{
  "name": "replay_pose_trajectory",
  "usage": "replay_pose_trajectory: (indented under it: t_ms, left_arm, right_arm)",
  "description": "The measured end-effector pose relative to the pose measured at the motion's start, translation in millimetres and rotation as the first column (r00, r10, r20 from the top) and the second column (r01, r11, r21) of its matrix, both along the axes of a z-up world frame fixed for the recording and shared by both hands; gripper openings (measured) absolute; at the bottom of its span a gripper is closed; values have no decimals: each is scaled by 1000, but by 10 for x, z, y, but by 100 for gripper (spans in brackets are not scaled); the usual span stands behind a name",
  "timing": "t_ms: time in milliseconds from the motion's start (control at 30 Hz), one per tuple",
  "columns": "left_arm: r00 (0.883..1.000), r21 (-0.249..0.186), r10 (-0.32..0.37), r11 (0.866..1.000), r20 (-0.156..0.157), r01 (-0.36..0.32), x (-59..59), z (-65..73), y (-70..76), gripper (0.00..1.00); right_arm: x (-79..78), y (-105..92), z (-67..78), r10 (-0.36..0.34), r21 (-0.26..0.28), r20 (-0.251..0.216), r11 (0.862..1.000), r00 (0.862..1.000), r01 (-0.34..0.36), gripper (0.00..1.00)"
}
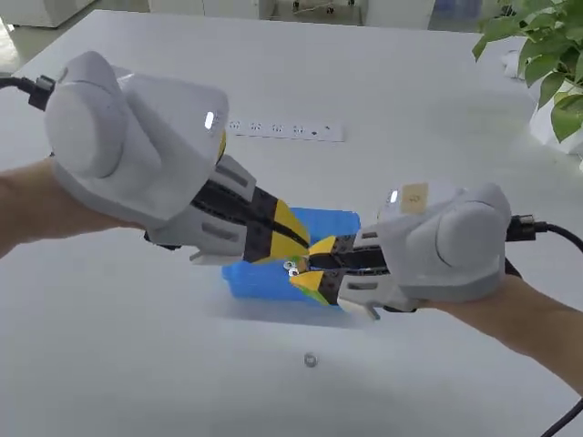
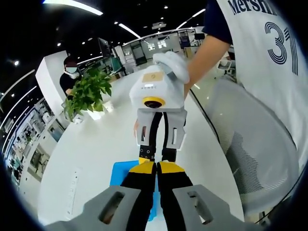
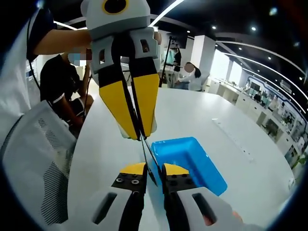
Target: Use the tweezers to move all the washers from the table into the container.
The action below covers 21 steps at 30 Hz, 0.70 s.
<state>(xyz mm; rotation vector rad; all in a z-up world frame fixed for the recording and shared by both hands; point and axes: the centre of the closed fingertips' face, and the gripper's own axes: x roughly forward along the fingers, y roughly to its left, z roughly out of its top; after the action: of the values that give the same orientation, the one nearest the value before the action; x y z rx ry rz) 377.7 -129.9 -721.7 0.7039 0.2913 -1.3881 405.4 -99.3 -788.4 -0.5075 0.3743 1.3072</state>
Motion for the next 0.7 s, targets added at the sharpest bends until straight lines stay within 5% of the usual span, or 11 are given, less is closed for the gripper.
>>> replay_pose_trajectory:
  t_ms: [700]
  left_arm:
    - [996, -36, 37, 999, -81, -40, -259, -272, -60, 5]
  right_arm:
    - [-390, -61, -251, 6, -7, -67, 1000, 998, -7, 13]
